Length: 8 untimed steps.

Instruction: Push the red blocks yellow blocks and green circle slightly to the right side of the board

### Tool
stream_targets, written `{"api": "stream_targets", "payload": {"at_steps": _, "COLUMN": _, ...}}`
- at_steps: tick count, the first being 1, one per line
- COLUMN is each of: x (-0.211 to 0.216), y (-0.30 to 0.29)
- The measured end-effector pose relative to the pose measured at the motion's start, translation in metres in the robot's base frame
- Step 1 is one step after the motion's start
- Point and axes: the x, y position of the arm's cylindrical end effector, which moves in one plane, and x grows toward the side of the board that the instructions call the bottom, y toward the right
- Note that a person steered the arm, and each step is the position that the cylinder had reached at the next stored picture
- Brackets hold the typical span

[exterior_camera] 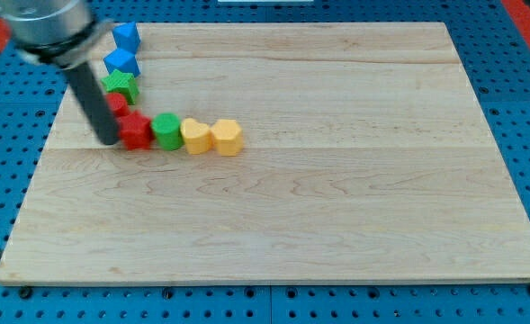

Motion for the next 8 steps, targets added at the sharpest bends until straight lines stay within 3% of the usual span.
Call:
{"api": "stream_targets", "payload": {"at_steps": 2, "x": 0.027, "y": -0.046}}
{"api": "stream_targets", "payload": {"at_steps": 3, "x": -0.016, "y": -0.075}}
{"api": "stream_targets", "payload": {"at_steps": 4, "x": -0.045, "y": -0.067}}
{"api": "stream_targets", "payload": {"at_steps": 5, "x": -0.043, "y": -0.047}}
{"api": "stream_targets", "payload": {"at_steps": 6, "x": -0.032, "y": -0.067}}
{"api": "stream_targets", "payload": {"at_steps": 8, "x": -0.033, "y": 0.014}}
